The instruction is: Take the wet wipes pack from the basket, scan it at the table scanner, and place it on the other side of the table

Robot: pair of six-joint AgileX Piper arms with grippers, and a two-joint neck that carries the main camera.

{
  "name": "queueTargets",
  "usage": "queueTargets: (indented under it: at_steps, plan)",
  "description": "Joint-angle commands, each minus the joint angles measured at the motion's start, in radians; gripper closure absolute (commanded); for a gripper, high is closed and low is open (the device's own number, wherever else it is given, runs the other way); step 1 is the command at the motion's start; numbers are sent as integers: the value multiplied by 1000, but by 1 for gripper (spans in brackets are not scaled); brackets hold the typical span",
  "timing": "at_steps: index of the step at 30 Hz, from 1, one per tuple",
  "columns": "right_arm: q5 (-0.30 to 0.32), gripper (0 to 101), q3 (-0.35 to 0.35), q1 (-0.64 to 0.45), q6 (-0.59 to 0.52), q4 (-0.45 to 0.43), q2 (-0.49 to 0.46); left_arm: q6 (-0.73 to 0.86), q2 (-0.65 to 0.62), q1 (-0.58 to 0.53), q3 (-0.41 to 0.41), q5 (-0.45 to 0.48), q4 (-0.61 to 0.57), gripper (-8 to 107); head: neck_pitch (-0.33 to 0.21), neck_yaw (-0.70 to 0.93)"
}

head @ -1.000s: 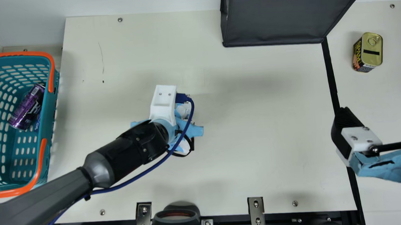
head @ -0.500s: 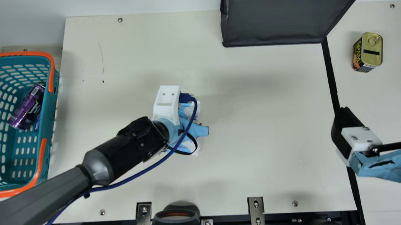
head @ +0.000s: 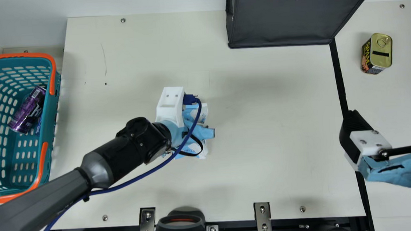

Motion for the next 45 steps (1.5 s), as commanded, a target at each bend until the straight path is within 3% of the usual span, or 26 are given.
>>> queueTargets:
  at_steps: [1,25,45]
  plan:
    - [0,6,0,0,0,0,0,14,-1,2,0,10,-12,107,-27,0]
    - [-1,6,0,0,0,0,0,234,2,42,-31,226,-247,107,-27,0]
    - [0,6,0,0,0,0,0,316,16,85,-88,424,-345,107,-27,0]
